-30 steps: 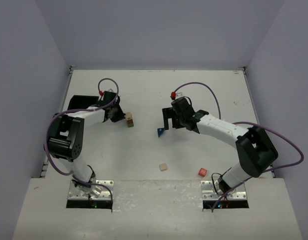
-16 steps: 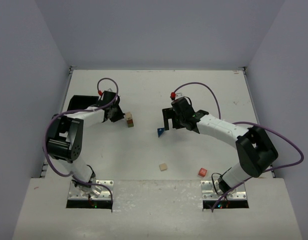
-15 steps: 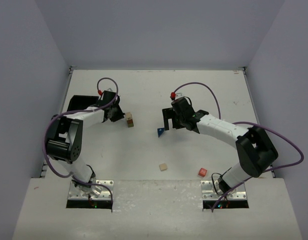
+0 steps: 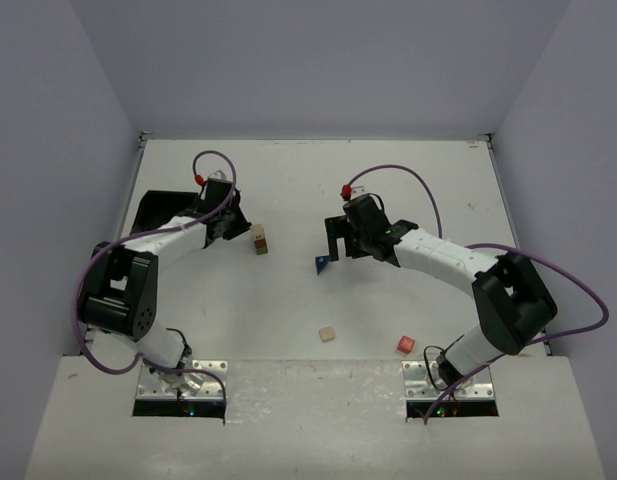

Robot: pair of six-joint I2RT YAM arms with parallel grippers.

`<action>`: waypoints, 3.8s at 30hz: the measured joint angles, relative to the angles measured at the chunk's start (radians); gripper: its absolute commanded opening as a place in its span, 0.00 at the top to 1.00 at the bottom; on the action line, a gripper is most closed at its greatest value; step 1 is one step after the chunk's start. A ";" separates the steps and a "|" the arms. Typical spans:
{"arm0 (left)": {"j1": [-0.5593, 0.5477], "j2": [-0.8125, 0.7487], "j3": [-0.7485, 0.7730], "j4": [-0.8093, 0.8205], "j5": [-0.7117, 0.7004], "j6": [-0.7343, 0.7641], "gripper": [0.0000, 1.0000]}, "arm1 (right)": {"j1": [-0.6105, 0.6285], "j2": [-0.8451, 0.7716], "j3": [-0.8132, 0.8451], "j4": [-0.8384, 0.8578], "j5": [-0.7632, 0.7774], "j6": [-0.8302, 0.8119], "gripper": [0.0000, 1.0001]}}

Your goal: Build the wood block tower

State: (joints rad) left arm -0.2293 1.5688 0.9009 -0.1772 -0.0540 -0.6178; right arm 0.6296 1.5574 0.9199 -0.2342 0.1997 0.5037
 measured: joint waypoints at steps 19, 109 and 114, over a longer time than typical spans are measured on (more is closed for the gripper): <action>-0.015 -0.026 0.000 -0.054 -0.095 -0.019 1.00 | 0.000 0.002 0.000 -0.014 0.016 0.001 0.01; -0.076 -0.674 -0.182 -0.047 -0.309 0.018 0.00 | 0.577 0.095 -0.040 -0.284 0.075 0.258 0.59; -0.076 -0.674 -0.182 -0.047 -0.308 0.018 0.00 | 0.577 0.095 -0.045 -0.290 0.075 0.277 0.59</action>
State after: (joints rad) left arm -0.3054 0.8951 0.7185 -0.2245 -0.3617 -0.5994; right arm 1.2068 1.6524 0.8750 -0.5243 0.2749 0.7806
